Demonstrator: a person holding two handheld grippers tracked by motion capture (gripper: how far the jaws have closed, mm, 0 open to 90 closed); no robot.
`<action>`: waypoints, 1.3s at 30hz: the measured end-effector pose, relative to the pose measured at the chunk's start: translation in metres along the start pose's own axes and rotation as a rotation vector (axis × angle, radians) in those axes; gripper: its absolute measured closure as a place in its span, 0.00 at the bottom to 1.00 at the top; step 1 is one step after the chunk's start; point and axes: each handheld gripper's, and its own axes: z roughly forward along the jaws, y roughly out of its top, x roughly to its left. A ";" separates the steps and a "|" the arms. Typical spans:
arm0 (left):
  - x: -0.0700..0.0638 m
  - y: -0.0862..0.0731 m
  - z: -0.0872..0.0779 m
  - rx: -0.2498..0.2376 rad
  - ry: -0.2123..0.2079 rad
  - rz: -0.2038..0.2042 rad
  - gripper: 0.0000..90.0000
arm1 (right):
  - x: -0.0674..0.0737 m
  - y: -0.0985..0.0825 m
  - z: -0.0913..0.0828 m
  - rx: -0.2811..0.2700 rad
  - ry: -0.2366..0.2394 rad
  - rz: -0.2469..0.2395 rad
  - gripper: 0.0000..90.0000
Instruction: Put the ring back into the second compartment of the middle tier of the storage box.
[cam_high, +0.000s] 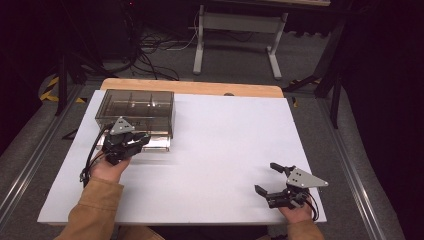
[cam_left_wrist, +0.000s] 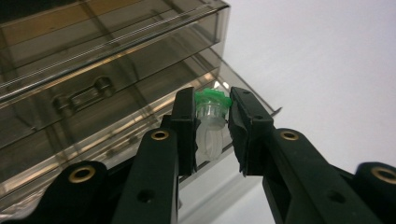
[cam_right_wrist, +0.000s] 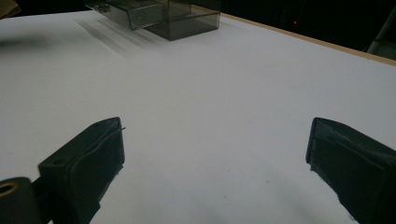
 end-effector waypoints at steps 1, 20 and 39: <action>0.001 -0.001 0.000 0.000 0.003 -0.011 0.81 | 0.000 0.000 0.000 0.000 0.000 0.000 0.05; 0.017 -0.008 0.005 0.021 0.094 -0.087 0.81 | 0.001 0.000 0.000 0.001 0.000 0.003 0.05; 0.025 -0.013 0.008 0.044 0.142 -0.129 0.80 | 0.001 0.000 0.001 0.004 -0.001 0.002 0.05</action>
